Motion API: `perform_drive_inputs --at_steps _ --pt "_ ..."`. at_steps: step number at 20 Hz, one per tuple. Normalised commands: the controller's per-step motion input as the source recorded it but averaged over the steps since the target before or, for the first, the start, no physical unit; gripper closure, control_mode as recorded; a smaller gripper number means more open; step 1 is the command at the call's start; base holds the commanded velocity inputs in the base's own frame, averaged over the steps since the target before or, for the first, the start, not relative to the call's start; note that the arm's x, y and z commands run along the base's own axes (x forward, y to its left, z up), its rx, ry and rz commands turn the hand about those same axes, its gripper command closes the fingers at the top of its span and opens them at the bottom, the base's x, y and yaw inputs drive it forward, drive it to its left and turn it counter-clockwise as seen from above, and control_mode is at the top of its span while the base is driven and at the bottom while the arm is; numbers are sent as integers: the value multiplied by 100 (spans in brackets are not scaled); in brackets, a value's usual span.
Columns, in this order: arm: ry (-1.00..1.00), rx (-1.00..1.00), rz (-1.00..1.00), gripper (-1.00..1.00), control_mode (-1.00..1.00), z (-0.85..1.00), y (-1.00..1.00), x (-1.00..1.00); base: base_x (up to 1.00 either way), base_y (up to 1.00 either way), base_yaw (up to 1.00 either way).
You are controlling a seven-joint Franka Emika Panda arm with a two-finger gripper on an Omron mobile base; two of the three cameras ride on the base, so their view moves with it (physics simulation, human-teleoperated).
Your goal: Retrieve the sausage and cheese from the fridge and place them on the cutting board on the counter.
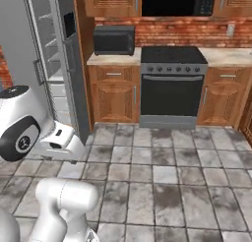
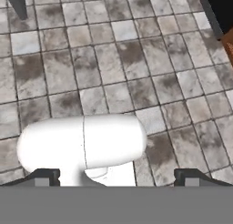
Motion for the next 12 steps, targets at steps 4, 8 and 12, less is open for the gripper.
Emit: perform_drive_inputs --at_steps 4,8,12 --pt "0 0 0 -100 100 0 0 0 -57 82 61" --pt "0 0 0 -100 100 0 0 0 52 57 24" --pt "0 0 0 -100 100 0 0 0 99 38 12"
